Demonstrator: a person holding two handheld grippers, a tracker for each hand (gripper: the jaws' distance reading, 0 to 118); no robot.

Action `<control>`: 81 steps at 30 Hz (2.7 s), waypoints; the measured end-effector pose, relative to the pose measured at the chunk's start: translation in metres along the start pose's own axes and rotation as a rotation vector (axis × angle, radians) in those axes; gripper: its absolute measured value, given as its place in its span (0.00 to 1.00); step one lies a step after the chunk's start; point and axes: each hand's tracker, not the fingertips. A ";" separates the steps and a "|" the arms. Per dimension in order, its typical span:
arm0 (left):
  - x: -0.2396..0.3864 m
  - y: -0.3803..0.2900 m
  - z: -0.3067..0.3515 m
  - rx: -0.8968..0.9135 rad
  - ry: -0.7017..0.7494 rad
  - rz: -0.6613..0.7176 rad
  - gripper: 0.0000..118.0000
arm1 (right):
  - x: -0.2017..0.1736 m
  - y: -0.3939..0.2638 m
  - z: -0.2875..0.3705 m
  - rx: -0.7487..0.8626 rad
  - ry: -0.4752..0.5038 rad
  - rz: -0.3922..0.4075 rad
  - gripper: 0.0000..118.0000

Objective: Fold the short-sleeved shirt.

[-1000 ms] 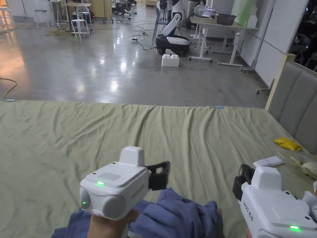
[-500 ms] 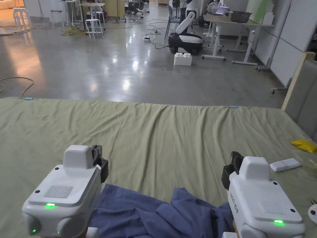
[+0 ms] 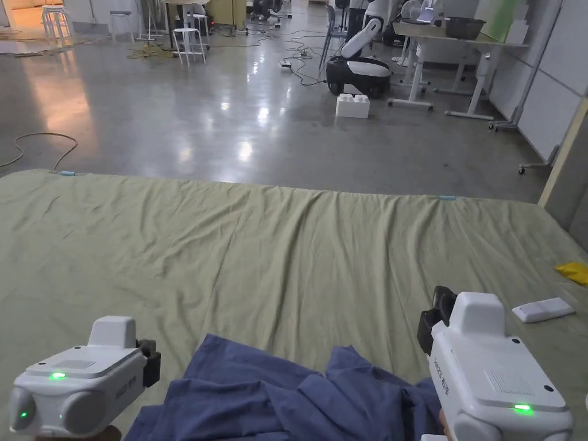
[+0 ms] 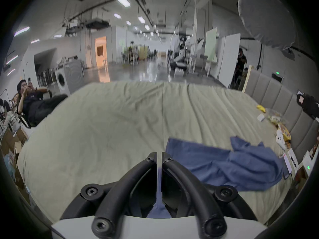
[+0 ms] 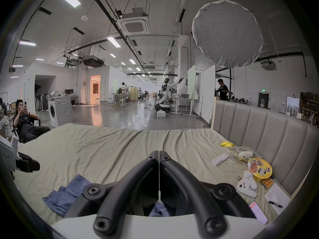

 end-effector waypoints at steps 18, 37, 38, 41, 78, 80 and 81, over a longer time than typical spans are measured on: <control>-0.030 -0.098 -0.069 -0.454 0.113 0.052 0.66 | -0.001 -0.023 -0.006 -0.092 0.010 -0.007 0.01; -0.005 -0.086 -0.040 -0.353 0.046 -0.119 0.05 | 0.049 -0.056 -0.044 -0.305 -0.011 0.001 0.07; -0.007 -0.085 -0.036 -0.332 0.035 -0.102 0.05 | 0.057 -0.060 -0.051 -0.341 -0.018 -0.004 0.17; -0.008 -0.081 -0.029 -0.311 0.032 -0.098 0.05 | 0.075 -0.077 -0.082 -0.482 0.008 0.018 0.43; -0.012 0.058 0.041 0.075 -0.022 -0.061 0.05 | 0.097 -0.003 -0.074 -0.476 0.033 0.063 0.05; -0.017 0.083 0.049 0.116 -0.011 -0.046 0.05 | 0.103 0.018 -0.070 -0.445 0.019 0.050 0.05; -0.020 0.094 0.052 0.133 -0.007 -0.032 0.05 | 0.107 0.028 -0.068 -0.425 0.011 0.038 0.05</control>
